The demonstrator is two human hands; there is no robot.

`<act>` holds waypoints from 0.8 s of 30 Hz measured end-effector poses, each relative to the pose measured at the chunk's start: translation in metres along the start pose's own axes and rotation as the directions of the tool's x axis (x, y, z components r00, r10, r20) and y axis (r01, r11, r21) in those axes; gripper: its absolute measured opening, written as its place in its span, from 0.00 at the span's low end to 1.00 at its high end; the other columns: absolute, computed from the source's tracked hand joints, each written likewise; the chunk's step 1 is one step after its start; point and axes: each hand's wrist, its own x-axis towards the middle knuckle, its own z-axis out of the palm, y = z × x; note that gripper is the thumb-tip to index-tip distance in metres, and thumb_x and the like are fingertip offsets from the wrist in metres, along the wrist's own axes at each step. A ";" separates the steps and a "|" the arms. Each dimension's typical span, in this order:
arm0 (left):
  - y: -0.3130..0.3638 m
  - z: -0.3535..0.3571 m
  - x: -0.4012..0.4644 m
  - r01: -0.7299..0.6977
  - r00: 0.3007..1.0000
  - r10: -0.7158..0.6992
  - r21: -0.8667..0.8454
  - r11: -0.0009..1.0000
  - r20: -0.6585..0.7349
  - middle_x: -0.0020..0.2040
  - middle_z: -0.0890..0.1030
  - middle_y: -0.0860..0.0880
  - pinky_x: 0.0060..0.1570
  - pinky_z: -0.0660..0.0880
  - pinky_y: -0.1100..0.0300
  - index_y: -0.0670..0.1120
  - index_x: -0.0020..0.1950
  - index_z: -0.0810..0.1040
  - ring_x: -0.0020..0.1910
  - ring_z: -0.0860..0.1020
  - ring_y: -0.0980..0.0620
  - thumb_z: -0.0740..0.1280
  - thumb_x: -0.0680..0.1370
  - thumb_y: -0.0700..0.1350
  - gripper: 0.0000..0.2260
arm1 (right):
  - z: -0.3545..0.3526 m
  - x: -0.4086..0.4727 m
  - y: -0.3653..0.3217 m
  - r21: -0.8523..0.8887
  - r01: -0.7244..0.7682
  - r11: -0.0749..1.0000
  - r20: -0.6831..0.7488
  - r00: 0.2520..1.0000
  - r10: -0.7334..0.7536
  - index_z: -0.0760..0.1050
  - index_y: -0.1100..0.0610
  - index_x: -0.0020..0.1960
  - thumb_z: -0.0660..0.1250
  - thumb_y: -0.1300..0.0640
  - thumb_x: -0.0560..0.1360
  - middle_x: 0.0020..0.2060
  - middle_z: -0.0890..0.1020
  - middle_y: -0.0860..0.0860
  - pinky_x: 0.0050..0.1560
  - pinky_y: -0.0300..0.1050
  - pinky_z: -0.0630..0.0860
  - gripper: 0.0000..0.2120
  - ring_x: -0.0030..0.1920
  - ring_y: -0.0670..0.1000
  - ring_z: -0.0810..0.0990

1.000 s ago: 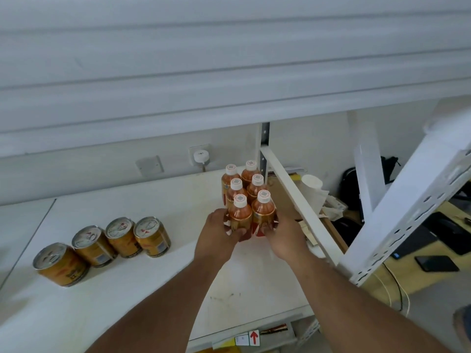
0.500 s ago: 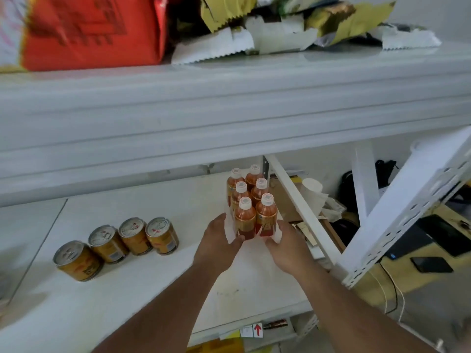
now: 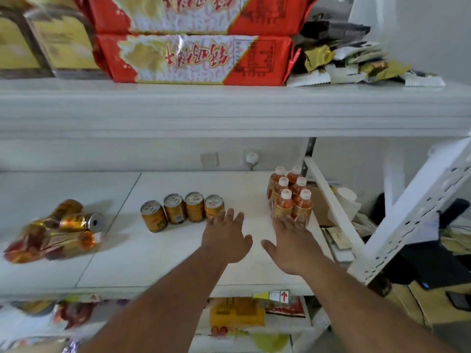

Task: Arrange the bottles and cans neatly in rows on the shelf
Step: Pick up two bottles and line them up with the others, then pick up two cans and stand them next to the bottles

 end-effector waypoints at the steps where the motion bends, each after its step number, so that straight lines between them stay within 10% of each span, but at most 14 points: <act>1: -0.003 -0.004 -0.009 0.023 1.000 -0.023 0.000 1.000 -0.014 0.80 0.52 0.44 0.74 0.51 0.44 0.51 0.80 0.53 0.78 0.51 0.42 0.54 0.78 0.63 0.33 | -0.004 -0.003 -0.006 -0.008 0.019 1.000 0.011 1.000 -0.019 0.46 0.53 0.82 0.50 0.36 0.82 0.82 0.50 0.54 0.77 0.55 0.50 0.36 0.80 0.56 0.49; 24: -0.062 -0.040 -0.164 0.210 0.974 -0.208 0.009 0.978 -0.087 0.80 0.56 0.47 0.70 0.61 0.46 0.50 0.80 0.55 0.77 0.57 0.45 0.57 0.77 0.64 0.35 | -0.015 -0.098 -0.113 0.041 0.156 0.987 0.087 0.984 -0.159 0.47 0.54 0.82 0.54 0.37 0.82 0.82 0.51 0.53 0.76 0.56 0.59 0.36 0.80 0.57 0.54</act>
